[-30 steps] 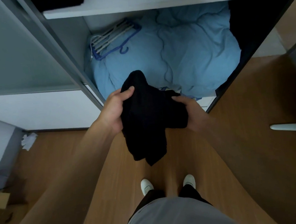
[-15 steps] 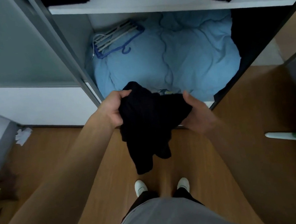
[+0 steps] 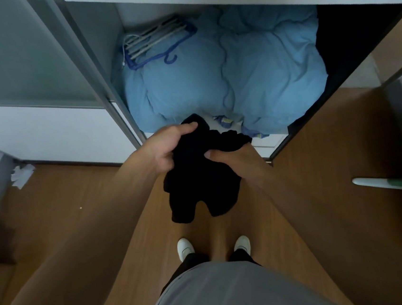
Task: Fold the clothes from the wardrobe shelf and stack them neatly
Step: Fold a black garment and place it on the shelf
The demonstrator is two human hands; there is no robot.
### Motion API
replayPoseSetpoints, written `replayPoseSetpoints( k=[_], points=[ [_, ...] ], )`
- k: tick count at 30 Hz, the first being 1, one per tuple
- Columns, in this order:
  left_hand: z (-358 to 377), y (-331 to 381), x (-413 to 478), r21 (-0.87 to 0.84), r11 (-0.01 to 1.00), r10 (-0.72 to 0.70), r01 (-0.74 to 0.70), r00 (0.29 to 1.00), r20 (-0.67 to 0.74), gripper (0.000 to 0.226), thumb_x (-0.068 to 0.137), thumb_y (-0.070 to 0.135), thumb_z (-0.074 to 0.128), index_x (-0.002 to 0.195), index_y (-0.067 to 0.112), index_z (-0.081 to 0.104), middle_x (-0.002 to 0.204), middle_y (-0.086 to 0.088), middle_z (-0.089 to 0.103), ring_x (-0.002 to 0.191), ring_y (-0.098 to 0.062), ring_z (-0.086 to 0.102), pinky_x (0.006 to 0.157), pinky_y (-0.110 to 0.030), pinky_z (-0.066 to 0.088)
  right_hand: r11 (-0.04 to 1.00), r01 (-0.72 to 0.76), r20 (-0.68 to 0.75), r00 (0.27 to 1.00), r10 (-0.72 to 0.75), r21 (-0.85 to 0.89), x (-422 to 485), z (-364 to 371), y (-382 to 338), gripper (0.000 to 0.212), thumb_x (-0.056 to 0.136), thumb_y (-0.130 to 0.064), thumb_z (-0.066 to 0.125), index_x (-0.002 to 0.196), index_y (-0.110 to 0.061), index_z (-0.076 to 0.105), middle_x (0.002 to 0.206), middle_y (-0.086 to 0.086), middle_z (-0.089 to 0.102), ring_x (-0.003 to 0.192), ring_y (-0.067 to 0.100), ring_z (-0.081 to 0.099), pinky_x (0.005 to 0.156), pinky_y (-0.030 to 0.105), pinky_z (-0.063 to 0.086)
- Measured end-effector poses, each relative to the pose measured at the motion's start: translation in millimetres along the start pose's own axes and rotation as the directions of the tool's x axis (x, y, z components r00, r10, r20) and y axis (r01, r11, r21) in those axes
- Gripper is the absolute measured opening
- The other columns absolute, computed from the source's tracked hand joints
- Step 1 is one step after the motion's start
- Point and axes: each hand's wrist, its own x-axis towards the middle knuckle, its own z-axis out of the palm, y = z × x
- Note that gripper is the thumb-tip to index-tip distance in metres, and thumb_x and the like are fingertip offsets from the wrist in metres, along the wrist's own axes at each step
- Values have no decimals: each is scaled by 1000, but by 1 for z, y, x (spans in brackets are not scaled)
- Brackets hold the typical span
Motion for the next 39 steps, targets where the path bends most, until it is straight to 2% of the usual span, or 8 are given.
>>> replayPoseSetpoints(
  k=[6,9,13,17,22,25,31,39],
  points=[
    [-11,-15,0,-84,978,204,-192,963,177,50,85,53,69,121,18,67,119,-2,72,110,-17,69,79,-22,57,919,-144,-118,973,199,366,-2,6,-12,29,77,-24,80,103,-15,71,90,3,78,84,17,75,65,26,59],
    [-21,-44,2,80,967,218,-242,948,231,58,80,54,74,125,18,64,123,-3,70,117,-20,65,95,-29,53,873,-223,-133,942,307,434,1,-1,-24,39,77,-25,82,109,-8,70,95,9,78,86,22,75,70,32,60],
    [-12,-52,8,155,908,382,-389,921,77,20,91,29,69,100,12,72,96,-4,77,96,-22,72,75,-25,55,853,-277,-84,934,347,443,2,-14,-32,49,78,-30,83,119,-8,69,113,13,74,100,26,73,87,39,59],
    [-1,-33,3,-99,950,305,-295,947,103,24,93,27,67,109,10,71,106,-7,76,101,-22,72,76,-24,57,803,-197,-23,967,253,562,-4,-33,-18,80,76,-53,80,142,-18,52,136,8,62,124,24,61,110,42,43],
    [10,-7,0,-99,977,190,-191,982,-13,29,93,31,68,109,7,69,103,-11,76,91,-23,75,65,-26,59,844,-207,139,978,159,494,-18,-22,6,82,71,-55,80,138,-17,54,138,5,61,130,20,56,113,39,39],
    [2,-7,2,-98,988,123,-121,992,15,40,87,42,73,113,11,69,106,-7,76,95,-22,74,67,-27,60,962,-115,-70,988,136,247,-17,-16,9,56,82,-32,80,131,-13,61,121,8,71,115,24,67,106,43,49],
    [-19,-35,7,11,991,128,-131,982,138,62,79,48,78,129,15,63,122,-6,71,113,-22,67,98,-34,51,942,-85,-124,984,132,325,-13,-20,-10,37,92,-29,70,125,-15,64,114,4,74,107,18,71,93,32,56],
    [-20,-24,7,-157,972,169,-177,983,-66,34,92,40,67,116,16,67,107,-3,76,99,-20,73,72,-28,60,804,-154,-114,958,264,574,-15,-48,-21,44,97,-39,61,130,-10,63,127,11,68,115,25,67,104,41,49]
  ],
)
